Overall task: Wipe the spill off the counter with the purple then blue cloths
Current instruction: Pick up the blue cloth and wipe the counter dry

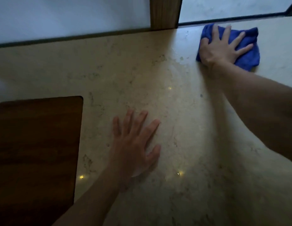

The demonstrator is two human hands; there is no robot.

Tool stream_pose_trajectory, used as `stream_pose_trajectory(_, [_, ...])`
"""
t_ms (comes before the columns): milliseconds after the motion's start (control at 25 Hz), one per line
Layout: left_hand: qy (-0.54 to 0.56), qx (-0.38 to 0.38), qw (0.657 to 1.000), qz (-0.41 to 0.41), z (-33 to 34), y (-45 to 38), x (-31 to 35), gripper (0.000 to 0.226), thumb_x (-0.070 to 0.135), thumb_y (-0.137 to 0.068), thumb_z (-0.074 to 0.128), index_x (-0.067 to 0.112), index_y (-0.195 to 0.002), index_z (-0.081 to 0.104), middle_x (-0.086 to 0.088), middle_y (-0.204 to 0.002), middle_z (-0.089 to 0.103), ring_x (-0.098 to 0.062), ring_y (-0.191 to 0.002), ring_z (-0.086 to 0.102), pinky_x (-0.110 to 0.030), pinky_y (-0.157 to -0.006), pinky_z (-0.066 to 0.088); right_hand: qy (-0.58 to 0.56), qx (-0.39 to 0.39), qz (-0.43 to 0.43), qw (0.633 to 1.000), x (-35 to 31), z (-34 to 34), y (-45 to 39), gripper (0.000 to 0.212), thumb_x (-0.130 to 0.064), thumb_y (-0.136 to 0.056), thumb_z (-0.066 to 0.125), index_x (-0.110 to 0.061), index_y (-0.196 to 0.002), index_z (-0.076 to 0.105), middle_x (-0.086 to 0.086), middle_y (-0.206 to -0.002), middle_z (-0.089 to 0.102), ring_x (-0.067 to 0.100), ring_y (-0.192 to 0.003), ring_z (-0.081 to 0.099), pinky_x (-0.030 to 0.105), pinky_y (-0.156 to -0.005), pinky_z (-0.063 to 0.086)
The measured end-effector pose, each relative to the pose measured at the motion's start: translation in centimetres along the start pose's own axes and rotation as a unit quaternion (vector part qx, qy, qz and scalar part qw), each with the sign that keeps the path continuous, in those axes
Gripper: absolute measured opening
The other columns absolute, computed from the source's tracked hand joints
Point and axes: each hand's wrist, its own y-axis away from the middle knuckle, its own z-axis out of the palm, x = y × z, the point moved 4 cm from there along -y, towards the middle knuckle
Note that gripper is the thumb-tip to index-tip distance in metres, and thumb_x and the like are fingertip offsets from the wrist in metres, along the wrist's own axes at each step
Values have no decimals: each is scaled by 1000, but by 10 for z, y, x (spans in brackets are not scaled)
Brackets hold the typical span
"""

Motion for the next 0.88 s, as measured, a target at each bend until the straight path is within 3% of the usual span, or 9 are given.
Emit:
stream_pose_trajectory(80, [9,6,1000,-2,0,1,0,65,60,-82,50,34,-141,49,-4,-155,39,-38,-145,27,-67,-111,17,5,2,-48,999,-21,1,-19,63,-54,-95,13,-39,-156,7,2,-167,0,45,-149,-7,76,-109,-6])
stream_pose_trajectory(240, [13,-3,1000,-2,2,1,0,64,60,-83,46,34,-142,48,-3,-155,38,-37,-145,27,-66,-112,15,30,-9,-235,971,-34,7,14,59,-54,-96,12,-45,-154,8,0,-167,3,39,-151,-5,71,-113,-6])
stream_pose_trajectory(440, [5,-26,1000,-10,6,1,0,67,64,-83,39,39,-145,39,0,-157,32,-33,-146,23,-64,-114,14,54,-51,-344,936,-2,14,143,55,-54,-95,14,-55,-150,6,-10,-166,4,30,-152,-4,65,-116,-8])
stream_pose_trajectory(560, [19,-10,1000,-20,5,0,1,65,62,-83,37,37,-142,43,0,-155,36,-33,-144,27,-63,-114,16,60,-52,-390,918,60,22,257,56,-52,-96,17,-53,-151,10,-11,-166,7,29,-153,-2,64,-117,-4])
stream_pose_trajectory(720, [42,-32,998,-24,-7,15,1,56,50,-88,39,28,-138,46,-7,-153,36,-32,-139,33,-55,-113,23,82,-43,-368,925,176,31,429,59,-51,-97,26,-49,-154,10,-9,-166,9,33,-152,2,63,-117,2])
stream_pose_trajectory(880, [17,-95,994,-45,-26,60,-19,47,44,-96,37,22,-137,40,-9,-154,29,-34,-139,29,-53,-111,28,78,-23,-246,966,253,32,579,59,-54,-97,25,-45,-154,15,-8,-166,11,31,-152,6,66,-112,14])
